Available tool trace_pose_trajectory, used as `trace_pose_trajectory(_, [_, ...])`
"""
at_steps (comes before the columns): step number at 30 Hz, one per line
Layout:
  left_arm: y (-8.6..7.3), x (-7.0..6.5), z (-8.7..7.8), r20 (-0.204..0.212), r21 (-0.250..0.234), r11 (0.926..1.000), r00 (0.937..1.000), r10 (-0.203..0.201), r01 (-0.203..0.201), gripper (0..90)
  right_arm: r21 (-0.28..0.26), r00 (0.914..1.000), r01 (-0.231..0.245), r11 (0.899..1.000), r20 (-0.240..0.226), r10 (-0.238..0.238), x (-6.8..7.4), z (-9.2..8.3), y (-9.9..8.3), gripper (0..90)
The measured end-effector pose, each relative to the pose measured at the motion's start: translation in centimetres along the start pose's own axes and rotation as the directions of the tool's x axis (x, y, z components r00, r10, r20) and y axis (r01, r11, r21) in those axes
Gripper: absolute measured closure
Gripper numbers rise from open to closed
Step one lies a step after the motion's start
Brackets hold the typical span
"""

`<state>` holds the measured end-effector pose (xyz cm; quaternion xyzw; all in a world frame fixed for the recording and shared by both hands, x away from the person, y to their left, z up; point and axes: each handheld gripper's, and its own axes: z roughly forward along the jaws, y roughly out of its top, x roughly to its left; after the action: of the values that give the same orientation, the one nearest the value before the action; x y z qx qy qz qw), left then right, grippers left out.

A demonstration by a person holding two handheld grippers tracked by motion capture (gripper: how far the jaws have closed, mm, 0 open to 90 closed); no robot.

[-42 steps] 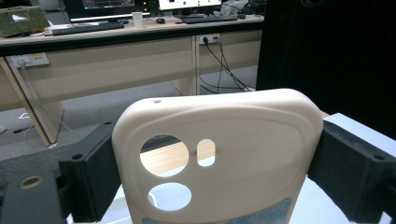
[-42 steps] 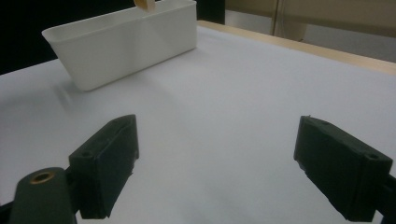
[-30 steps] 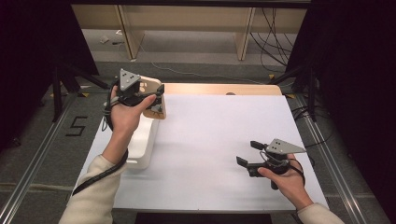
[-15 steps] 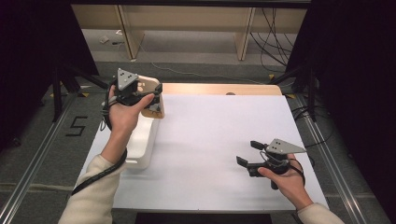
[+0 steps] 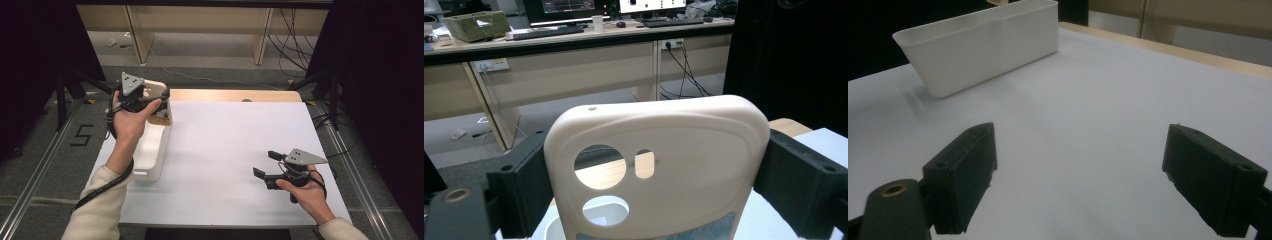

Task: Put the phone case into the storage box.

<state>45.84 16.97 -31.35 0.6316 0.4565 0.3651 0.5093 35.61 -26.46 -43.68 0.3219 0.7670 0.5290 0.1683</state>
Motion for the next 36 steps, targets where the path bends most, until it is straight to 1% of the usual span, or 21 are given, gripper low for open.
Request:
trace_pose_trajectory(14, [-0.1,0.5,0.0,-0.026,0.004,1.0,0.9996,0.009,-0.009,10.6,0.002,1.0,0.0,1.0,0.0,0.0,0.0,0.0,0.0,15.5])
trace_pose_trajectory(16, [-0.1,0.6,0.0,-0.028,0.003,1.0,0.9996,0.003,-0.003,10.6,0.002,1.0,0.0,1.0,-0.001,0.0,0.0,0.0,0.0,15.5])
trace_pose_trajectory(23, [-0.2,1.1,0.0,-0.039,0.007,1.0,0.9992,0.0,0.001,10.6,0.005,1.0,0.001,1.0,-0.003,-0.001,0.0,0.0,0.0,15.5])
trace_pose_trajectory(26, [-0.3,1.2,0.1,-0.048,0.009,1.0,0.9988,0.004,-0.003,10.6,0.003,1.0,0.001,1.0,-0.003,-0.001,0.0,0.0,0.0,15.5])
trace_pose_trajectory(36, [-0.7,1.5,0.4,-0.06,0.02,0.9998,0.9982,0.006,-0.005,10.5,0.003,1.0,0.0,1.0,-0.005,0.0,0.0,0.0,0.0,15.6])
